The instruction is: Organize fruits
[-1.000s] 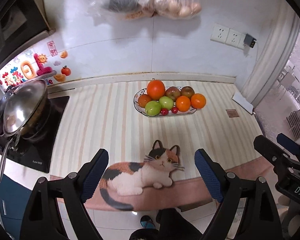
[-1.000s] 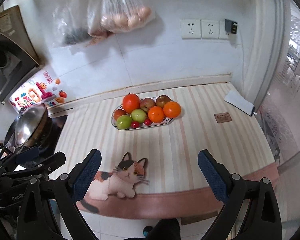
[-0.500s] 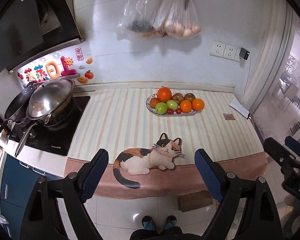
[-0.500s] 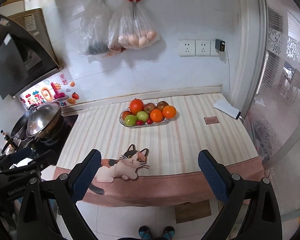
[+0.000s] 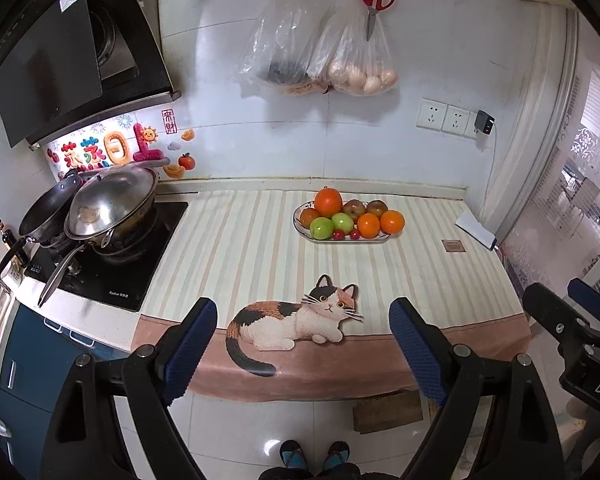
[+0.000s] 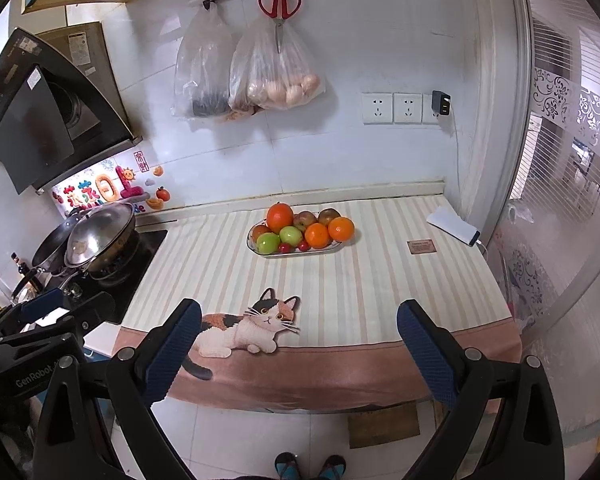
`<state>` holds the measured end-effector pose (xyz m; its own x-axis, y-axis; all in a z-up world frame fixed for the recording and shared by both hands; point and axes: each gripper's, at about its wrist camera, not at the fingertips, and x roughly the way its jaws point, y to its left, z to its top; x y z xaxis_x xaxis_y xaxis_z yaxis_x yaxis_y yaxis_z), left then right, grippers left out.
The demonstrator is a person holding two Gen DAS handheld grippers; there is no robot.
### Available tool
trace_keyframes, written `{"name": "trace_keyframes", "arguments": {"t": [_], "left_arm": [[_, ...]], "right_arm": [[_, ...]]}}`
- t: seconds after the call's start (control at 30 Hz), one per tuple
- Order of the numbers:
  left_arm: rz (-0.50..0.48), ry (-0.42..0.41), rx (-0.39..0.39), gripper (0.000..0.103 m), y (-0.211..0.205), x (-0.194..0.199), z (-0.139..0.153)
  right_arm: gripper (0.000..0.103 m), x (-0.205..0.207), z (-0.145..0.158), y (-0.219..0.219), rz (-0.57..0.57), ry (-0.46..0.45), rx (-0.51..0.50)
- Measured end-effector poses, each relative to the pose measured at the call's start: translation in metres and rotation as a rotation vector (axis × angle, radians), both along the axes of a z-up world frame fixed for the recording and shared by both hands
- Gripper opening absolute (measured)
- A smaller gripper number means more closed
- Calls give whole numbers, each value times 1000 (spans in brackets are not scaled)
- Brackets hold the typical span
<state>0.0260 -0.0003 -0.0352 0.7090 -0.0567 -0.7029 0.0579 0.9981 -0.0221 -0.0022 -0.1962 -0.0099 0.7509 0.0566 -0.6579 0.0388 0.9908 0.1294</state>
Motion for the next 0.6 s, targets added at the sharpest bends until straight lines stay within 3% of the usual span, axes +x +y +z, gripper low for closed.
{"name": "trace_keyframes", "arguments": {"t": [0.3,0.37,0.6], "left_arm": [[17,20,25,88,-6,24,-14],[22,30,31,100,-5,32,-18],[50,52,54,100,-4,60,-30]], "right_arm": [[100,37,-15,-9,3,4,3],[100,48,-20,-11,3,12,7],[101,86,-36,-14,23,34,23]]}}
